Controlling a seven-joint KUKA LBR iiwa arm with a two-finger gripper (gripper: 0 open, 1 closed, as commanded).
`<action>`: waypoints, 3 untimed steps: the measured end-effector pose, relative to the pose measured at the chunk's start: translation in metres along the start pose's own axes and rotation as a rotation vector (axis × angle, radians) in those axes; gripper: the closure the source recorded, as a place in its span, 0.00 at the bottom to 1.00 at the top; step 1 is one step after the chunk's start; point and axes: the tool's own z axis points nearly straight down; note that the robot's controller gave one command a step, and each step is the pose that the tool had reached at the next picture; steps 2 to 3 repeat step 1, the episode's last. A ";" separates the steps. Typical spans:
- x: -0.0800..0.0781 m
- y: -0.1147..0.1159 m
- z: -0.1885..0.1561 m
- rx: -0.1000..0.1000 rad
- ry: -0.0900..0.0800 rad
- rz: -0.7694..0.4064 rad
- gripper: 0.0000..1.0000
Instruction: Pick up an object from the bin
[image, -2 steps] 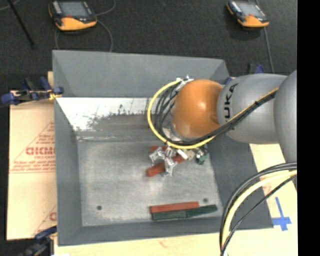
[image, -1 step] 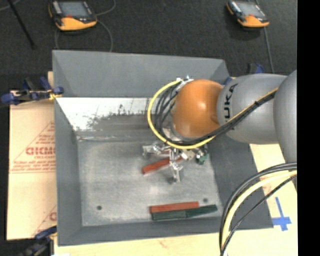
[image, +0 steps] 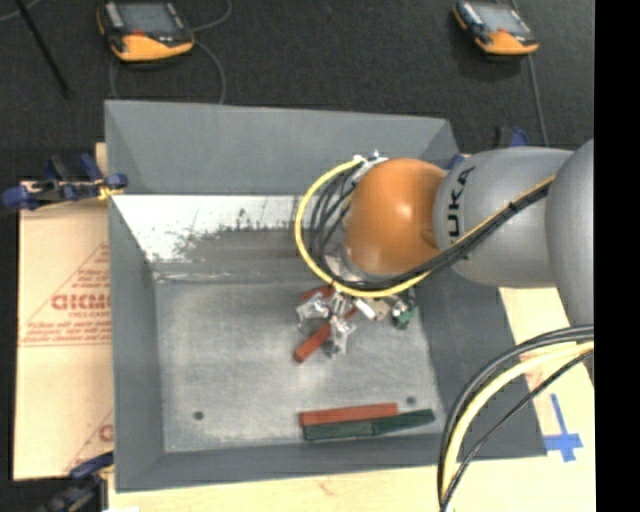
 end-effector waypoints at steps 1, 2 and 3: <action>0.016 -0.043 -0.148 0.009 -0.004 -0.023 1.00; 0.016 -0.043 -0.148 0.009 -0.004 -0.023 1.00; 0.016 -0.043 -0.148 0.009 -0.004 -0.023 1.00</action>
Offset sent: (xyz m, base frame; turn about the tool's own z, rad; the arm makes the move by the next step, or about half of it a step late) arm 0.0104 -0.0416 0.1416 -0.0280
